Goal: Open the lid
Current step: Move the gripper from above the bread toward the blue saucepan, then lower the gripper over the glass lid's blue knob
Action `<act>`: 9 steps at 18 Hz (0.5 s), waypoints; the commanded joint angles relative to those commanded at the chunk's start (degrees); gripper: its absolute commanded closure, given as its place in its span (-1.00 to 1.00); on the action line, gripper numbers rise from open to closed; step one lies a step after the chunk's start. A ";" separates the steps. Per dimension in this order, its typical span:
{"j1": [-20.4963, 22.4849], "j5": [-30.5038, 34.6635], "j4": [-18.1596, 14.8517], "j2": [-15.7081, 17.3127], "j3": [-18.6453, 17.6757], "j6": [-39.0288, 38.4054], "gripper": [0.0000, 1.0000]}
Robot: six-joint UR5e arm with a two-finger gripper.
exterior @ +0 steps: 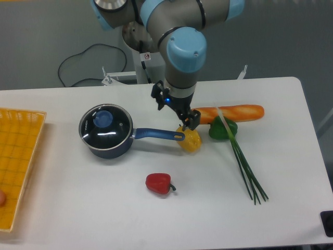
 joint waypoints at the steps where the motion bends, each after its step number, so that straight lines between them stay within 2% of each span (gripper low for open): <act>1: -0.70 0.00 0.00 0.09 0.09 -0.80 -1.00; 5: -2.81 0.09 0.26 0.00 0.09 -4.75 -1.00; 9: -4.22 1.22 1.05 0.26 -0.26 -4.94 -1.00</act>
